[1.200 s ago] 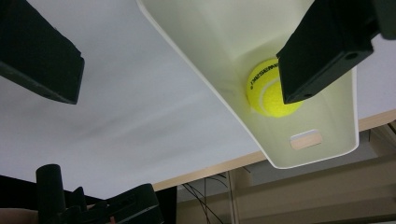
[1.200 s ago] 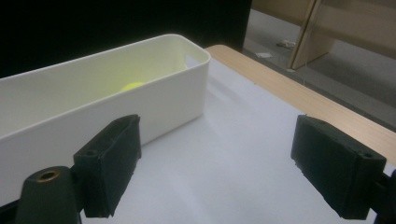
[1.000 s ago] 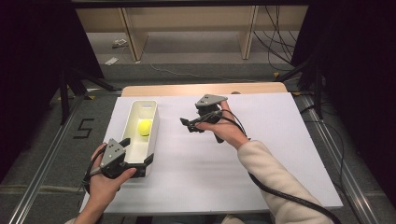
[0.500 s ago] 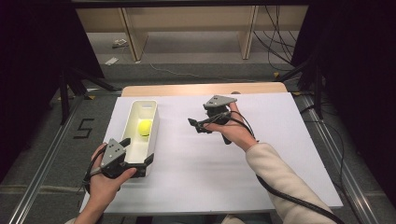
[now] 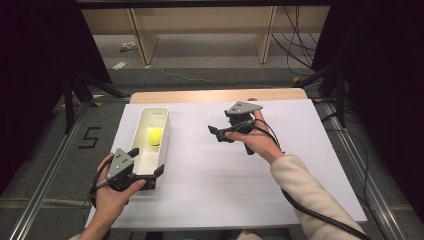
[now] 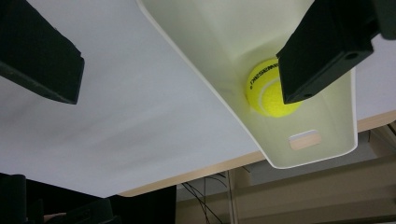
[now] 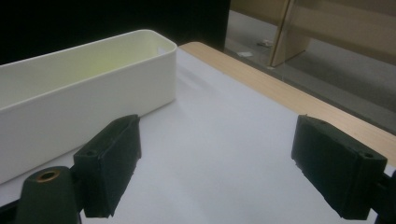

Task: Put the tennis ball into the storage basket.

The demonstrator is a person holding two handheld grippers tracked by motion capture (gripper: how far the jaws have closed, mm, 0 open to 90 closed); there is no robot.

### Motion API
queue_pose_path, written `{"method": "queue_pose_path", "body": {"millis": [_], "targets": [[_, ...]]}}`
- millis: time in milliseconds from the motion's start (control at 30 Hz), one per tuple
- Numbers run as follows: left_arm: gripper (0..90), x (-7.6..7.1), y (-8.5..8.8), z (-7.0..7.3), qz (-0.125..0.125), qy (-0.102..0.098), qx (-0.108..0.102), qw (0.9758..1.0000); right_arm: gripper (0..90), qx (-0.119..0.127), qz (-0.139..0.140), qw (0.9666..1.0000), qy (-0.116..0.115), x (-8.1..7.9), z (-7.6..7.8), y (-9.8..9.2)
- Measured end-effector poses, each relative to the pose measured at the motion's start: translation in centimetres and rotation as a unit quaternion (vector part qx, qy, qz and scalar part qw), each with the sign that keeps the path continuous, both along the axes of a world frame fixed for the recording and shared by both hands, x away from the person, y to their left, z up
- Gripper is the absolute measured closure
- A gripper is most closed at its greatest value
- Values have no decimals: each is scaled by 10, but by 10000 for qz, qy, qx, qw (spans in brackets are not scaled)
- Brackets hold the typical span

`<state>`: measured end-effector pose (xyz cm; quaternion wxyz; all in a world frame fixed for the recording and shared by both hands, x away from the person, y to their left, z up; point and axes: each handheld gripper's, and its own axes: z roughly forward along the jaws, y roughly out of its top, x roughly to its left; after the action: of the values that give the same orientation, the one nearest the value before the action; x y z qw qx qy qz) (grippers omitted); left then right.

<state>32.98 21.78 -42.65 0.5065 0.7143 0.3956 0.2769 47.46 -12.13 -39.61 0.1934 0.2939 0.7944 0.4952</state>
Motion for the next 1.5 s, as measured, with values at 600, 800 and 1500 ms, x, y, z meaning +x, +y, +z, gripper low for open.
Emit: {"method": "queue_pose_path", "body": {"millis": [600,800,1500], "targets": [[0,0,0,0,9,-13,1,10000,164,52,-347,9994,-38,-20,-3,-55],[0,-1,-1,0,12,-8,12,10000,164,89,-557,9984,-18,-32,-8,-81],[0,-1,-1,1,39,-18,12,10000,158,-63,-848,9962,172,-76,-33,-130]]}}
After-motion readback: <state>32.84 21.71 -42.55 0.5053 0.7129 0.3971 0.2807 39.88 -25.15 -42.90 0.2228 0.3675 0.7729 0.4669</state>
